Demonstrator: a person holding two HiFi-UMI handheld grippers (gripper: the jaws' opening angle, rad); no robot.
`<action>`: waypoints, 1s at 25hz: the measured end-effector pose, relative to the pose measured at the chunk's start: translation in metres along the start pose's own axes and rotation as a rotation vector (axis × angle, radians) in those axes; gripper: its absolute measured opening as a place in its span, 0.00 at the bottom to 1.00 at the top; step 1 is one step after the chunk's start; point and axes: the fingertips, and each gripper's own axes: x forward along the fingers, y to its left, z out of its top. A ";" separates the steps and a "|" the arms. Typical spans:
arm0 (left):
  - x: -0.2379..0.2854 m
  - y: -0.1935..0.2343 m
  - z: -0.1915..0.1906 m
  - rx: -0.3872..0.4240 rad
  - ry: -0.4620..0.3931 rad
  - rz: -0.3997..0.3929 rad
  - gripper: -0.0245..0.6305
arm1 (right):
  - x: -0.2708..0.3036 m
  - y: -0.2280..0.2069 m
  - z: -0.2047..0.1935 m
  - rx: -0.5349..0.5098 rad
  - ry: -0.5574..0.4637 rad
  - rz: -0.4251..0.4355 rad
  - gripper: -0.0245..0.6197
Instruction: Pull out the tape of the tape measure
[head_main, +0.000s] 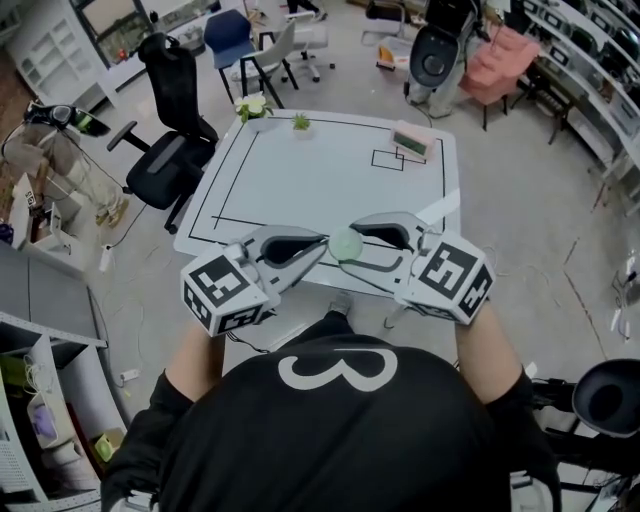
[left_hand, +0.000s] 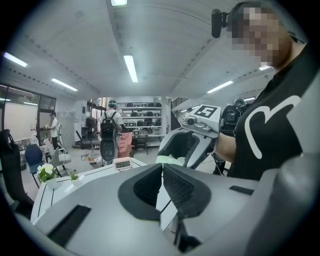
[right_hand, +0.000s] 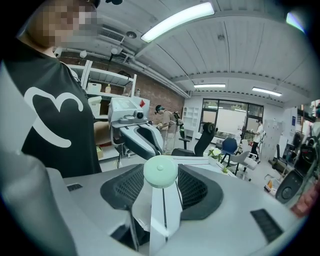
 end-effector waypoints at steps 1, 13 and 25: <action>0.001 0.000 0.000 0.000 0.006 0.003 0.05 | 0.000 0.000 0.000 0.003 -0.001 -0.002 0.38; 0.006 -0.002 -0.008 -0.005 -0.001 0.013 0.05 | -0.004 -0.002 -0.015 0.033 0.026 -0.036 0.38; -0.008 0.016 -0.008 -0.042 -0.011 0.075 0.05 | -0.024 -0.024 -0.028 0.060 0.050 -0.119 0.38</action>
